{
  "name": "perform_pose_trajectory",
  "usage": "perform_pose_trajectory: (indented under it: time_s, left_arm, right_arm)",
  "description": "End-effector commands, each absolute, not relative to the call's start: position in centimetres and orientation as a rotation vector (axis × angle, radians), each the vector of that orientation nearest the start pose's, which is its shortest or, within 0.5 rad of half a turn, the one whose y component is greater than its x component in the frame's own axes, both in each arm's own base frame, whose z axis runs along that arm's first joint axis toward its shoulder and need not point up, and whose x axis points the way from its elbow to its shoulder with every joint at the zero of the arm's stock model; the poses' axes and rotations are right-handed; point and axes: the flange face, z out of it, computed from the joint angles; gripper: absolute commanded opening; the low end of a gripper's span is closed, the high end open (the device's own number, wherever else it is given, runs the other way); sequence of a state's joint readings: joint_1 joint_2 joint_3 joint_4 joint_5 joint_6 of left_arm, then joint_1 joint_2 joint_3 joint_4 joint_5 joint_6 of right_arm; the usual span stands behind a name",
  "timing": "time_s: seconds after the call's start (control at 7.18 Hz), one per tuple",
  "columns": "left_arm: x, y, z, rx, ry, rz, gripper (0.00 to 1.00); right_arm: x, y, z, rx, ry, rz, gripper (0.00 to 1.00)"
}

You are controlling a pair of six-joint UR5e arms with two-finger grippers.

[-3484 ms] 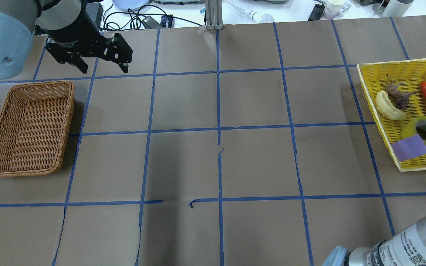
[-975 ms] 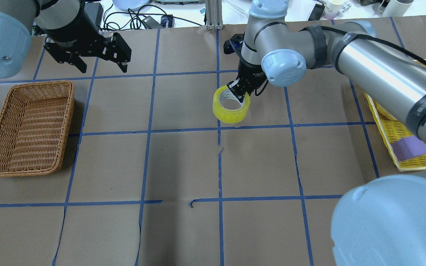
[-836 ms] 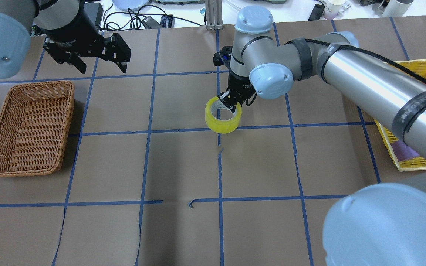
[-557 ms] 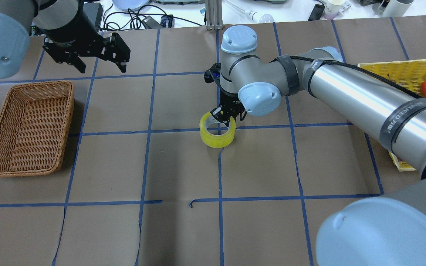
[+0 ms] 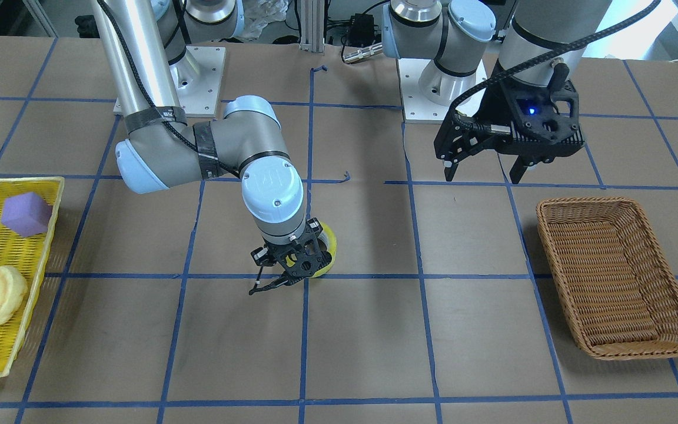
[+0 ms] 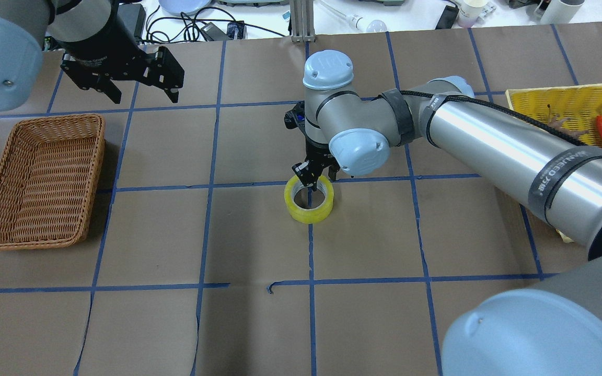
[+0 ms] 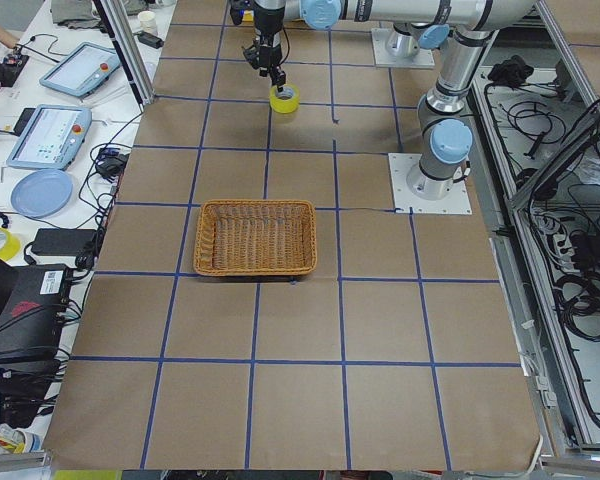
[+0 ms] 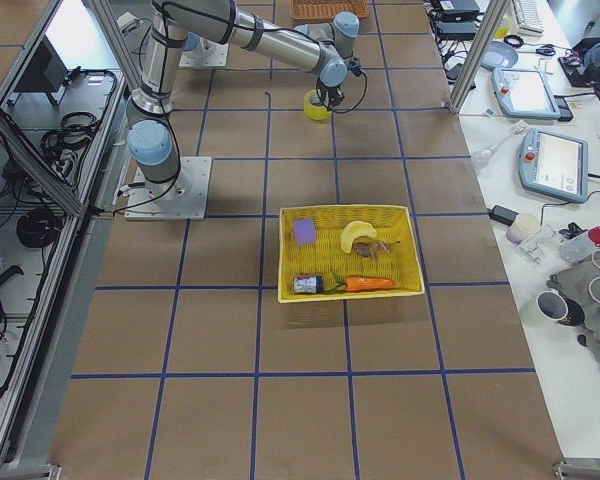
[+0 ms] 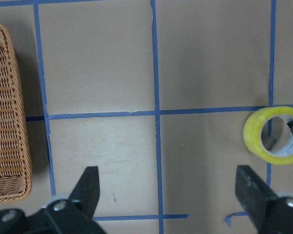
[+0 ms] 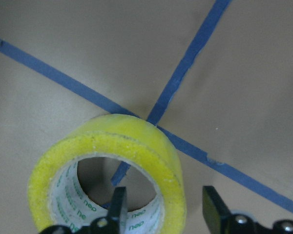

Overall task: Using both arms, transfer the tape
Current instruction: 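Open the right gripper and raise it away while the left arm reaches toward the tape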

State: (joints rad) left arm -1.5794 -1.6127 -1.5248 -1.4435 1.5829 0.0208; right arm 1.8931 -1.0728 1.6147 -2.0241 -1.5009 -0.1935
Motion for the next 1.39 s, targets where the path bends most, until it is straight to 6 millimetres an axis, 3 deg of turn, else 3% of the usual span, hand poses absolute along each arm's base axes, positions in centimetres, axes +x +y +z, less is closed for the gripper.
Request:
perform_pose_trajectory:
  time_s: [0.0, 0.14, 0.28, 0.42, 0.56, 0.7, 0.84, 0.98, 1.11, 1.25]
  left_arm:
    - [-13.9, -51.9, 50.4, 0.049, 3.119, -0.206, 1.0]
    - [-14.0, -51.5, 50.7, 0.047, 3.127, -0.197, 1.0]
    - [-13.8, -51.1, 50.7, 0.043, 3.129, -0.164, 1.0]
    - [-14.2, -51.9, 49.1, 0.017, 3.142, -0.114, 1.0]
    - [-14.9, -52.2, 46.4, -0.136, 3.144, -0.056, 1.0]
    - [-17.4, -52.5, 43.8, -0.094, 3.15, -0.109, 1.0]
    - [-21.1, -52.2, 40.1, -0.008, 3.153, -0.157, 1.0]
    - [-22.6, -51.4, 34.6, -0.053, 3.155, -0.085, 1.0]
    - [-24.6, -50.9, 30.8, -0.126, 3.238, -0.083, 1.0]
    - [-26.8, -50.6, 28.2, -0.171, 3.292, -0.05, 1.0]
  right_arm:
    - [30.9, -57.4, 29.0, -0.717, 2.995, 0.054, 1.0]
    - [27.4, -59.1, 33.5, -0.629, 3.011, 0.048, 1.0]
    - [22.8, -59.5, 39.0, -0.521, 3.033, 0.04, 1.0]
    - [17.2, -59.2, 43.6, -0.41, 3.068, 0.004, 1.0]
    - [14.2, -57.8, 46.9, -0.33, 3.072, -0.036, 1.0]
    - [13.5, -55.8, 49.6, -0.32, 3.084, -0.095, 1.0]
    - [13.7, -55.0, 50.5, -0.323, 3.084, -0.118, 1.0]
    - [13.3, -54.7, 50.8, -0.315, 3.091, -0.144, 1.0]
    - [13.5, -54.6, 50.7, -0.319, 3.091, -0.132, 1.0]
    - [13.5, -54.5, 50.8, -0.319, 3.087, -0.13, 1.0]
